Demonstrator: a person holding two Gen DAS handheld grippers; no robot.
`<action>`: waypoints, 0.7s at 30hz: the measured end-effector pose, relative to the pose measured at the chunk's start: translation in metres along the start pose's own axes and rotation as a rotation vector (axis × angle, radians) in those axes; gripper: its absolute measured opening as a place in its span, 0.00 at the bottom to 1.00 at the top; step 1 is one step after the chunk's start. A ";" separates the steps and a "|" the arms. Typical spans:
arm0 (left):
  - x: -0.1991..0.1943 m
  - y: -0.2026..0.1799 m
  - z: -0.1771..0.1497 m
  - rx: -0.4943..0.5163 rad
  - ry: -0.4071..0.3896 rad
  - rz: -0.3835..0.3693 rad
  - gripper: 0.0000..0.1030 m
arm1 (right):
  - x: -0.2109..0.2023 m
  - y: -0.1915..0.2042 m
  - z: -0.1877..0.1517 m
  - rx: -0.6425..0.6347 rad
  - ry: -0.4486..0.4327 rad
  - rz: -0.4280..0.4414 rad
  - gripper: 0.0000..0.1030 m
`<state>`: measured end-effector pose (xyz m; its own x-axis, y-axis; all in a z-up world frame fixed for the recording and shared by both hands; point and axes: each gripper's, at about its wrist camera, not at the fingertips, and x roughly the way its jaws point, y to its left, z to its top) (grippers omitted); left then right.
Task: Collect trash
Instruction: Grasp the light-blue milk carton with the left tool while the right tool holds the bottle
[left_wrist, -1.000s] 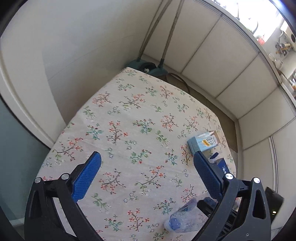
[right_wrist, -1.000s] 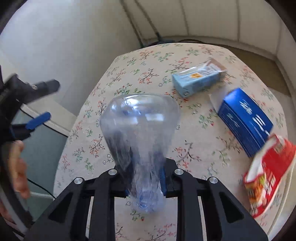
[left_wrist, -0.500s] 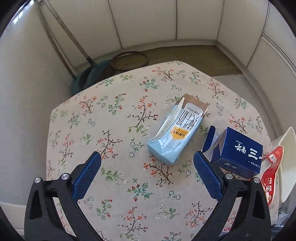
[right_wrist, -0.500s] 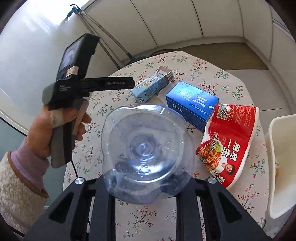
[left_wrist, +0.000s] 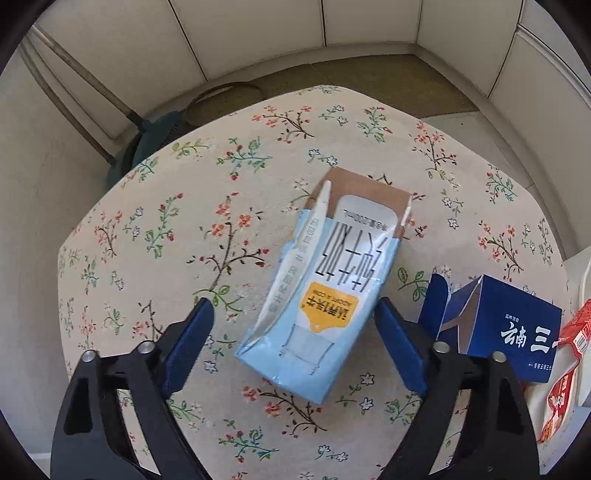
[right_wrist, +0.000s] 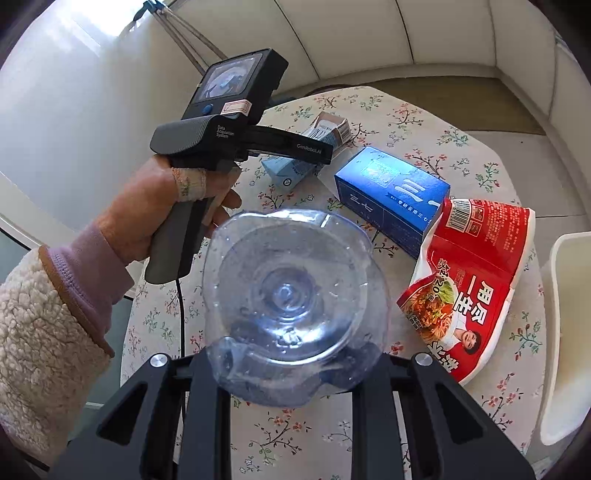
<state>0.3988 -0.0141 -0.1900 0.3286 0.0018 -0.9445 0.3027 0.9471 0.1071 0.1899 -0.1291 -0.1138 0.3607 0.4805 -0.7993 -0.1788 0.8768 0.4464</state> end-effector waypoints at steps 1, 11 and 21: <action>0.001 -0.002 -0.001 0.005 0.004 -0.008 0.59 | 0.000 0.001 0.000 -0.002 0.000 -0.001 0.21; -0.019 0.007 -0.042 -0.071 -0.078 -0.001 0.51 | -0.001 0.014 -0.002 -0.036 -0.001 0.012 0.21; -0.072 0.020 -0.099 -0.158 -0.142 0.063 0.51 | -0.020 0.034 -0.012 -0.081 -0.044 0.027 0.21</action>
<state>0.2924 0.0363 -0.1504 0.4683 0.0282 -0.8831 0.1372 0.9850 0.1042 0.1656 -0.1087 -0.0876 0.3942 0.5044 -0.7682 -0.2617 0.8629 0.4323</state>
